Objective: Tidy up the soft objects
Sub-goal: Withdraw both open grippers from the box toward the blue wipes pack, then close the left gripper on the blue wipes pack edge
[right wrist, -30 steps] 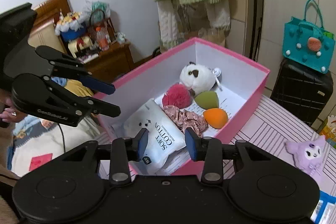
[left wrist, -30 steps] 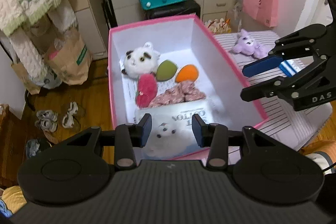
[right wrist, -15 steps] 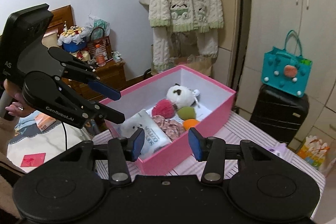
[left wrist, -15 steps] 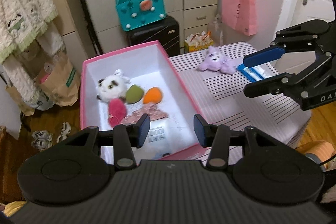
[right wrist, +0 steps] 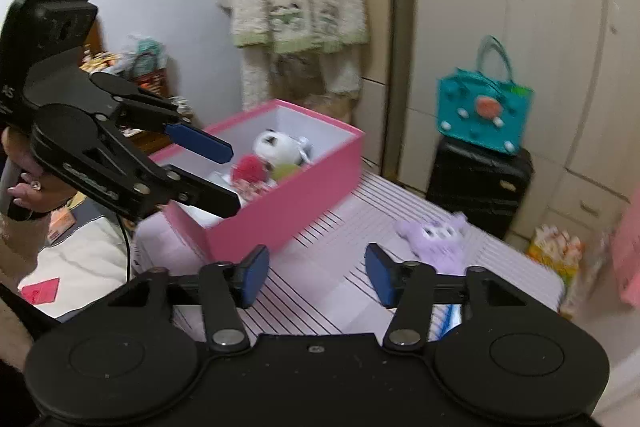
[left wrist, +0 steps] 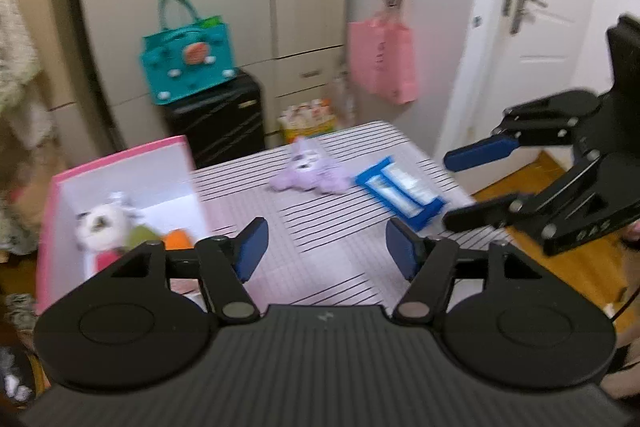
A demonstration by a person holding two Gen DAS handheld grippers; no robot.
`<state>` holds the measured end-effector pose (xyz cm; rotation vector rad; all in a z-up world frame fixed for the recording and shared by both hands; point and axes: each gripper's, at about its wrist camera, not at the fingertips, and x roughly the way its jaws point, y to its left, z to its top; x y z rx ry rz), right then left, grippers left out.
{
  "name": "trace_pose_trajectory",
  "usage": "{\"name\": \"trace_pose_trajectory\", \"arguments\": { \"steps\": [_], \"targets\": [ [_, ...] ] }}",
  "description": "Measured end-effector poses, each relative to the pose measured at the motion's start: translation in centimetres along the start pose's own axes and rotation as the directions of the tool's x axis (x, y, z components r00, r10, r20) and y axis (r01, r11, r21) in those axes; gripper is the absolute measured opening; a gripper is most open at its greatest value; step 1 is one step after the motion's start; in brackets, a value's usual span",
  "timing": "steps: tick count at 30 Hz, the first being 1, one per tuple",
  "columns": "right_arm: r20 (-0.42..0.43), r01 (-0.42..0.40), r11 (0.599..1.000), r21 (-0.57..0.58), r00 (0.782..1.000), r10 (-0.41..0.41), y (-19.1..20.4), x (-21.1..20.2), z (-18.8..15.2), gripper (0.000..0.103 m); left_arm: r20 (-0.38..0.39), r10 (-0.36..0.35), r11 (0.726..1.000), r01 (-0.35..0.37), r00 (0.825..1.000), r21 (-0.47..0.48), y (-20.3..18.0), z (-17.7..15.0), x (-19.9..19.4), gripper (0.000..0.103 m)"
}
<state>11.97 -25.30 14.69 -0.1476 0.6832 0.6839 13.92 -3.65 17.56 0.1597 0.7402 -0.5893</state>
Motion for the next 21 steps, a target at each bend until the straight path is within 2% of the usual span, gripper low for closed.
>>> {"name": "trace_pose_trajectory", "arguments": {
  "steps": [4, 8, 13, 17, 19, 21],
  "targets": [
    [-0.023, 0.037, 0.997, 0.068, 0.999, -0.035, -2.3, 0.1, -2.7, 0.063, 0.014, -0.047, 0.999, 0.047, 0.999, -0.018, -1.3, 0.3, 2.8, 0.072],
    [-0.022, 0.048, 0.985, 0.164, 0.999, -0.045, -5.0, 0.7, -5.5, 0.068, -0.004, -0.105, 0.992, 0.104, 0.994, -0.067, -2.0, 0.4, 6.2, 0.073],
    [-0.042, 0.105, 0.947, 0.303, 0.994, -0.096, -8.2, 2.9, -9.1, 0.07, -0.021, -0.152, 0.983, 0.149, 0.988, -0.108, -3.2, 0.5, 10.4, 0.073],
    [-0.049, 0.089, 0.899, 0.43, 0.996, -0.075, -9.8, 4.7, -12.1, 0.07, -0.085, -0.2, 0.974, 0.188, 0.976, -0.127, -4.5, 0.7, 14.7, 0.071],
    [-0.057, 0.09, 0.88, 0.466, 0.996, -0.072, -10.1, 5.6, -13.0, 0.07, -0.151, -0.226, 0.967, 0.203, 0.962, -0.155, -5.1, 0.7, 17.2, 0.07],
    [-0.058, 0.098, 0.869, 0.485, 0.995, -0.08, -10.2, 6.1, -13.8, 0.07, -0.176, -0.241, 0.961, 0.209, 0.954, -0.181, -5.4, 0.8, 19.5, 0.07]
  ]
}}
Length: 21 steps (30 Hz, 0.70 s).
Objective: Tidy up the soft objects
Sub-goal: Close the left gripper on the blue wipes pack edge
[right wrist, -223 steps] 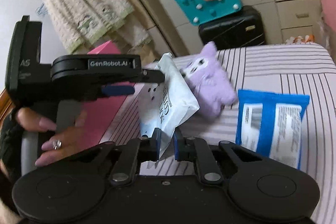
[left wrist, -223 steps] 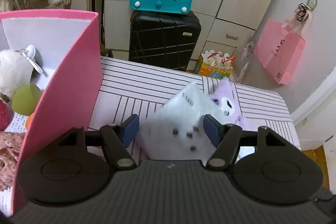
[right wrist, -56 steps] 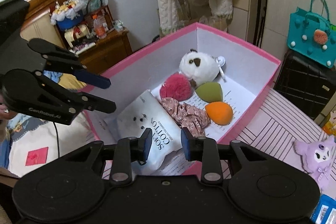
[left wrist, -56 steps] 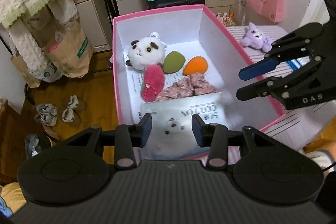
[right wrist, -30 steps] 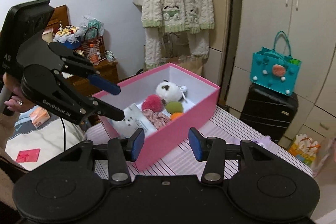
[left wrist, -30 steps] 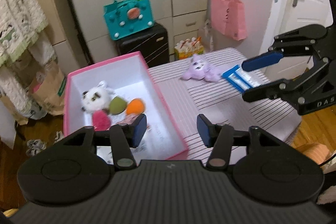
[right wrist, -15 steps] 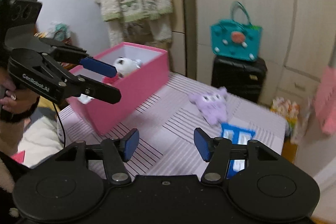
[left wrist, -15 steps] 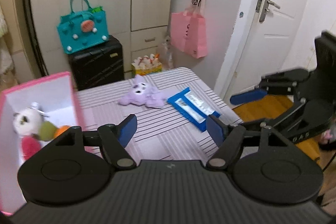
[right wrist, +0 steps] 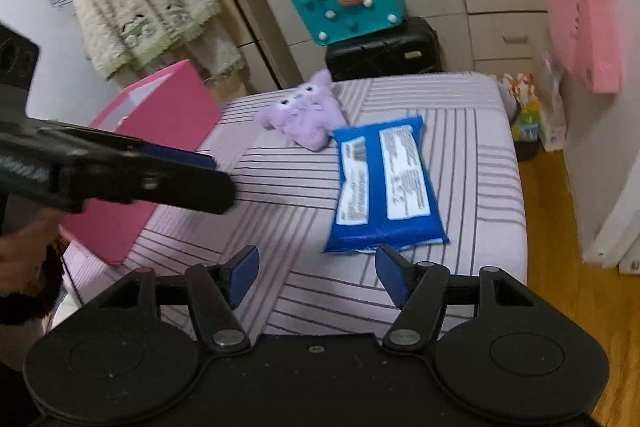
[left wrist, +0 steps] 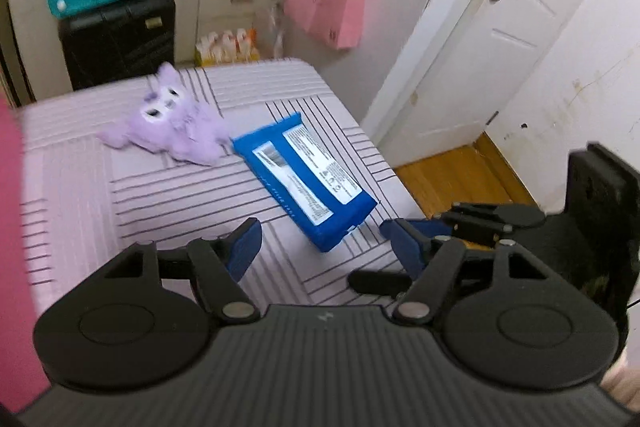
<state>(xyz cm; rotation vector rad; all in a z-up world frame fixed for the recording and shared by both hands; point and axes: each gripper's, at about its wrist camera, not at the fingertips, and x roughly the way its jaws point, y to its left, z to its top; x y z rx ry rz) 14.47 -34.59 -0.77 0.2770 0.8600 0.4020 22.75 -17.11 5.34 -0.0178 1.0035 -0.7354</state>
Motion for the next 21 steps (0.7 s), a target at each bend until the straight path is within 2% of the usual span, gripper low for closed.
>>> {"name": "trace_pose_trajectory", "arguments": {
  "steps": [4, 5, 9, 13, 16, 21],
  "targets": [
    [0.016, 0.013, 1.0, 0.015, 1.0, -0.013, -0.5, 0.8, -0.4, 0.069, 0.002, 0.025, 0.999, -0.025, 1.0, -0.037, 0.8, 1.4, 3.1, 0.068],
    [0.016, 0.006, 1.0, 0.019, 1.0, -0.006, -0.6, 0.9, -0.4, 0.069, -0.004, 0.027, 0.999, -0.027, 1.0, -0.044, 1.0, 1.9, 3.9, 0.061],
    [0.008, -0.028, 0.998, 0.055, 1.0, 0.028, -1.1, 1.8, -0.5, 0.069, -0.017, 0.033, 0.997, -0.034, 0.999, -0.075, 1.6, 3.7, 6.6, 0.049],
    [0.009, -0.01, 0.999, 0.044, 1.0, 0.01, -0.8, 2.5, -0.7, 0.069, -0.01, 0.091, 0.995, -0.091, 0.996, -0.034, 1.3, 5.2, 8.5, 0.049],
    [0.013, 0.006, 1.0, 0.028, 1.0, -0.006, -0.6, 2.7, -0.6, 0.069, -0.037, 0.066, 0.996, -0.068, 0.997, -0.06, 1.8, 6.6, 10.4, 0.049],
    [0.012, 0.013, 1.0, 0.025, 1.0, -0.013, -0.8, 2.5, -0.6, 0.069, -0.05, 0.103, 0.993, -0.105, 0.993, -0.048, 2.1, 7.8, 12.0, 0.049]
  ]
}}
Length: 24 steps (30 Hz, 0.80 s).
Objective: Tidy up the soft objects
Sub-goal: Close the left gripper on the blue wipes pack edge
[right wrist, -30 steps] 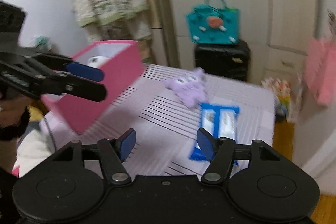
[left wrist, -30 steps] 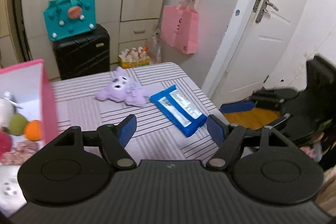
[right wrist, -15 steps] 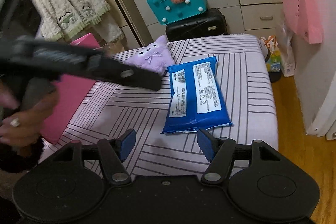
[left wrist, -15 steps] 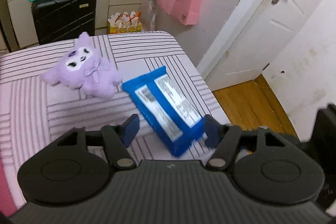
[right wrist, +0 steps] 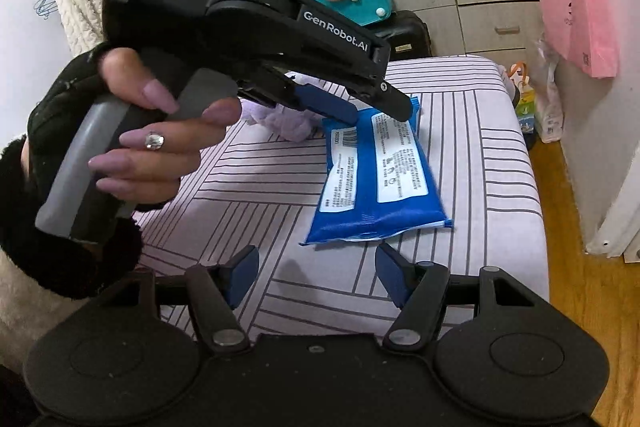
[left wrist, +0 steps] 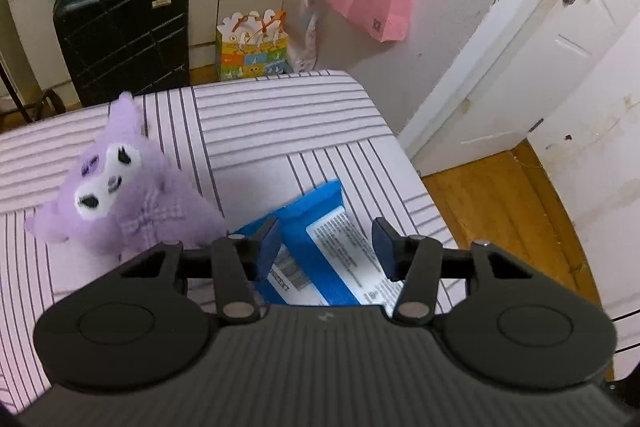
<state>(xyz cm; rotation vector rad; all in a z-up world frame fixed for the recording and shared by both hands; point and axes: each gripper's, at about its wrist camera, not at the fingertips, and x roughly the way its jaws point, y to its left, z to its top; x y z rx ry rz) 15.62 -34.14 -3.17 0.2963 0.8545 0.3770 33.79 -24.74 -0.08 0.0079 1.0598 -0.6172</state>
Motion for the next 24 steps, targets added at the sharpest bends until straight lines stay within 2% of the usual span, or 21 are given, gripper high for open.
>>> {"name": "trace_pose_trajectory", "arguments": {
  "steps": [4, 6, 8, 12, 15, 20, 23, 24],
  "targets": [
    [0.0, -0.004, 1.0, 0.001, 1.0, 0.004, -0.1, -0.1, 0.1, 0.07, 0.058, 0.051, 0.999, -0.05, 0.997, -0.021, 0.7, 1.0, 0.0, 0.049],
    [0.001, -0.004, 1.0, -0.002, 1.0, 0.004, 0.0, -0.1, 0.0, 0.07, 0.05, 0.048, 0.998, -0.047, 0.998, -0.028, 1.3, 1.4, 0.5, 0.049],
    [0.001, -0.005, 1.0, 0.003, 1.0, 0.005, 0.0, -0.1, 0.0, 0.07, 0.01, 0.05, 0.998, -0.049, 0.999, -0.036, 1.8, 1.4, 1.4, 0.049],
    [0.0, -0.014, 1.0, 0.021, 1.0, 0.014, -0.5, -0.1, 0.3, 0.07, -0.028, -0.046, 0.995, 0.043, 0.999, -0.086, 2.3, 0.6, 1.6, 0.049],
    [0.003, 0.015, 1.0, 0.026, 1.0, -0.016, -0.9, -0.2, 0.7, 0.07, -0.042, -0.073, 0.992, 0.068, 0.996, -0.107, 2.4, -0.4, 0.7, 0.047],
    [0.01, 0.076, 0.996, 0.043, 0.997, -0.076, -1.8, -0.7, 1.1, 0.072, -0.046, -0.084, 0.987, 0.077, 0.995, -0.141, 2.6, -3.0, -0.9, 0.035],
    [0.018, 0.111, 0.993, 0.046, 0.994, -0.112, -2.2, -0.6, 1.3, 0.072, -0.033, -0.07, 0.991, 0.066, 0.997, -0.12, 2.3, -4.3, -2.0, 0.027],
    [0.022, 0.114, 0.992, 0.048, 0.993, -0.115, -2.5, -0.6, 1.4, 0.072, -0.029, -0.069, 0.991, 0.065, 0.997, -0.113, 2.2, -4.8, -2.4, 0.027]
  ]
}}
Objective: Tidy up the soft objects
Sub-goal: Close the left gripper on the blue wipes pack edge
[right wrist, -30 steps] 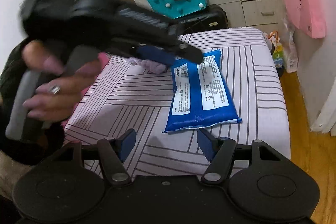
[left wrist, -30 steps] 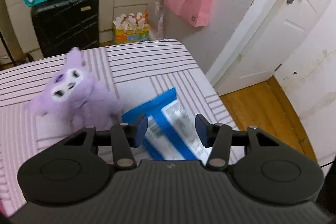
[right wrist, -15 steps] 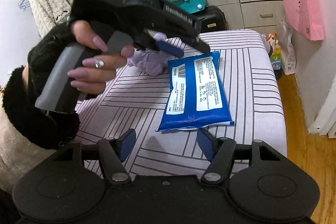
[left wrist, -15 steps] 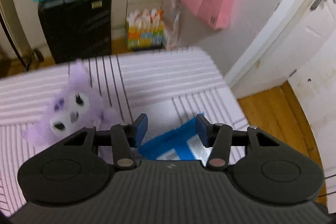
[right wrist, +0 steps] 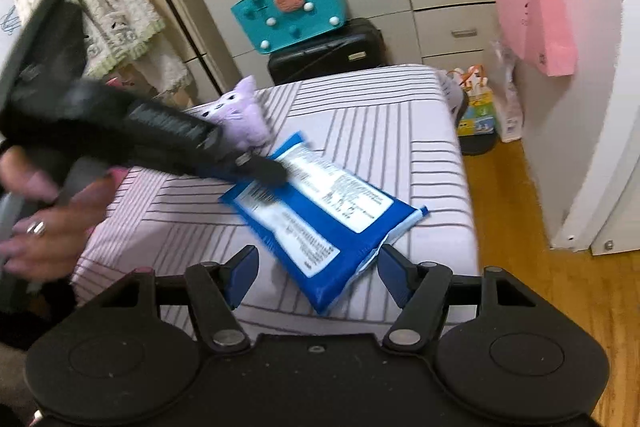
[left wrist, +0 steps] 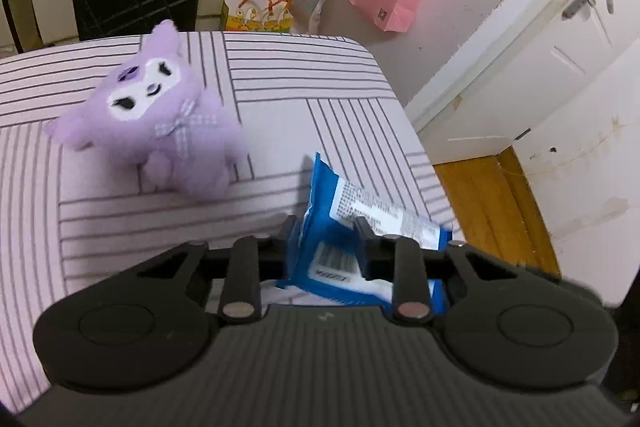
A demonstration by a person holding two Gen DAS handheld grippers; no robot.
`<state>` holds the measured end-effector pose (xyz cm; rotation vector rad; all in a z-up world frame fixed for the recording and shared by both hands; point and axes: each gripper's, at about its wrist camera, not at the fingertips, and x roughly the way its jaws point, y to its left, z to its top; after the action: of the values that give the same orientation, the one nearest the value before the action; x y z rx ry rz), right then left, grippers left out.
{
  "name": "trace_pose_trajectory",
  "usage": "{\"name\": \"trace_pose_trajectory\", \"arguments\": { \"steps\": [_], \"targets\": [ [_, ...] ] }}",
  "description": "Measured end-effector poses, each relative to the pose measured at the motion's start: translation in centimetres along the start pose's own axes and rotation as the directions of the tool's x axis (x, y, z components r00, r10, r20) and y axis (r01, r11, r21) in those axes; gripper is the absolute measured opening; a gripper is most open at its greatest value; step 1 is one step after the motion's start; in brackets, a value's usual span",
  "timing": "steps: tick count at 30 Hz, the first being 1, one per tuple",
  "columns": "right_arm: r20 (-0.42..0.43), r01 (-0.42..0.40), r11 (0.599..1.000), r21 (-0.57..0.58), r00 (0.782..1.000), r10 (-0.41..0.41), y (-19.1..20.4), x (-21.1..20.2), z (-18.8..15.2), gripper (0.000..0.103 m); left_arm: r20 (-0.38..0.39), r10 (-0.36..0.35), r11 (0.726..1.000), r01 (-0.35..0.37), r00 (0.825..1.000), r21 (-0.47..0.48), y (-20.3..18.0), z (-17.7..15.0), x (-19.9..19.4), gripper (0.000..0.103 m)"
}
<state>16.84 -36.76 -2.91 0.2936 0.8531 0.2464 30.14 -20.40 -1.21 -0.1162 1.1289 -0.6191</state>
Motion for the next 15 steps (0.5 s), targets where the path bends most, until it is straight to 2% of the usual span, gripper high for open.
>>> {"name": "trace_pose_trajectory", "arguments": {
  "steps": [3, 7, 15],
  "targets": [
    [0.03, 0.025, 1.0, -0.007, 0.999, -0.025, -0.2, 0.3, 0.2, 0.072, -0.001, -0.013, 1.0, 0.013, 1.0, -0.013, 0.3, -1.3, -0.6, 0.024],
    [0.085, 0.051, 0.998, -0.031, 0.995, -0.048, -0.6, 0.5, -0.3, 0.071, 0.034, 0.013, 1.0, -0.013, 0.999, -0.01, 0.5, -2.4, -0.9, 0.024],
    [0.111, 0.064, 0.993, 0.097, 0.991, -0.075, -1.4, -0.2, -0.6, 0.07, 0.078, 0.047, 0.998, -0.05, 0.996, 0.035, -0.2, -2.8, -0.7, 0.027]
  ]
}}
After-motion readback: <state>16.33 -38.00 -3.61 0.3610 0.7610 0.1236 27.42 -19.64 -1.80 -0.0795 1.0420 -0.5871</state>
